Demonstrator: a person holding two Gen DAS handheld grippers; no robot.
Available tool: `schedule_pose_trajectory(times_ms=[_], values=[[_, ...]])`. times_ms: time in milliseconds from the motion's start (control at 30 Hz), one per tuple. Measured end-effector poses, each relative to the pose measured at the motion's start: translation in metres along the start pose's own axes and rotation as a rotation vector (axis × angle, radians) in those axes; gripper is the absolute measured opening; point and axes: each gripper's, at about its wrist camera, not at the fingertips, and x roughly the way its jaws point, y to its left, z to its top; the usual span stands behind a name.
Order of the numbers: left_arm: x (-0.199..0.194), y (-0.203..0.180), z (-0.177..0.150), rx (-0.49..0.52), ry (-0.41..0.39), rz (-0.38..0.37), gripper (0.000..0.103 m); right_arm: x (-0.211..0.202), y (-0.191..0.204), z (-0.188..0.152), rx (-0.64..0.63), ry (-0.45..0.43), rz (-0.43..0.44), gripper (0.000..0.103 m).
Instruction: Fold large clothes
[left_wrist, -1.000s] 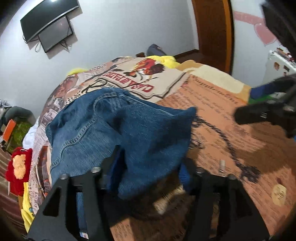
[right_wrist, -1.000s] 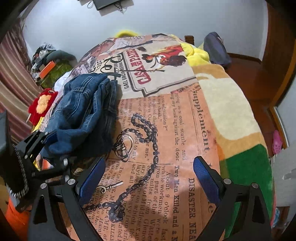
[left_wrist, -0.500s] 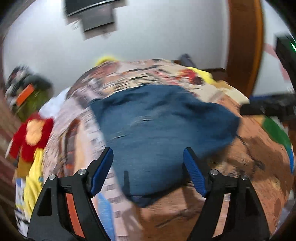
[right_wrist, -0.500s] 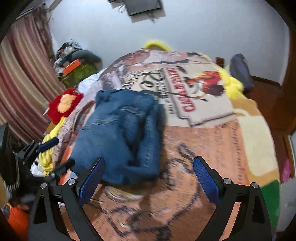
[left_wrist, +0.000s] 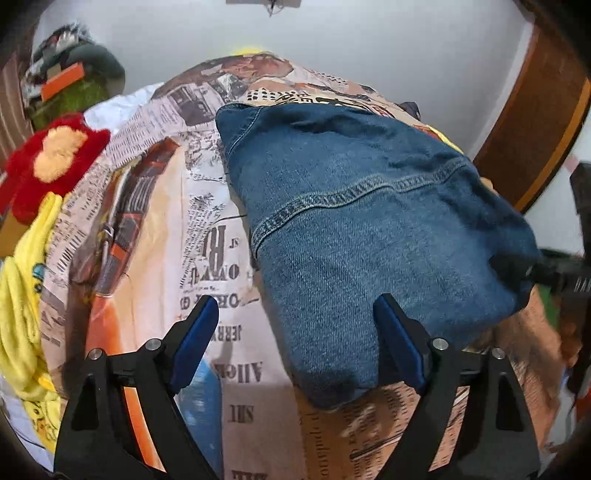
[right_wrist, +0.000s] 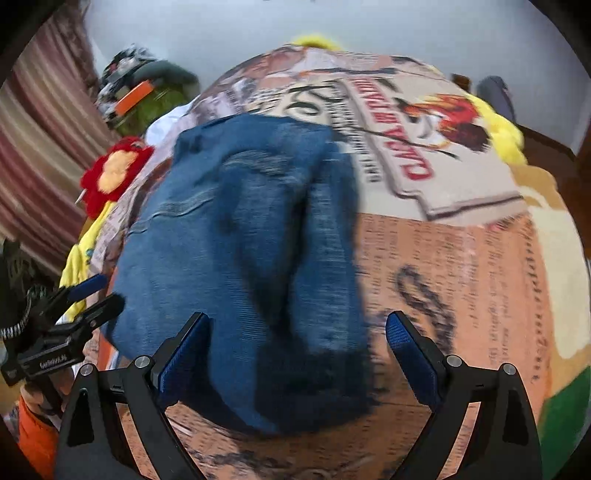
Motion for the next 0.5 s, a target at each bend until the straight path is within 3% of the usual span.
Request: schedule_pose_trajectory(times_ms=[200, 367, 500], values=[[-0.004, -0.003, -0.004, 0.008, 0.001, 0.024, 0.087, -0.027, -0.033, -0.018, 0.019, -0.036, -0.005, 0.095], [-0.016, 0.003, -0.002, -0.01, 0.031, 0.002, 0.086, -0.045, -0.05, -0.027, 0.047, -0.05, -0.147, 0.095], [-0.026, 0.005, 0.013, 0.02, 0.0, 0.032, 0.086, -0.055, -0.05, -0.015, 0.047, -0.064, -0.091, 0.095]])
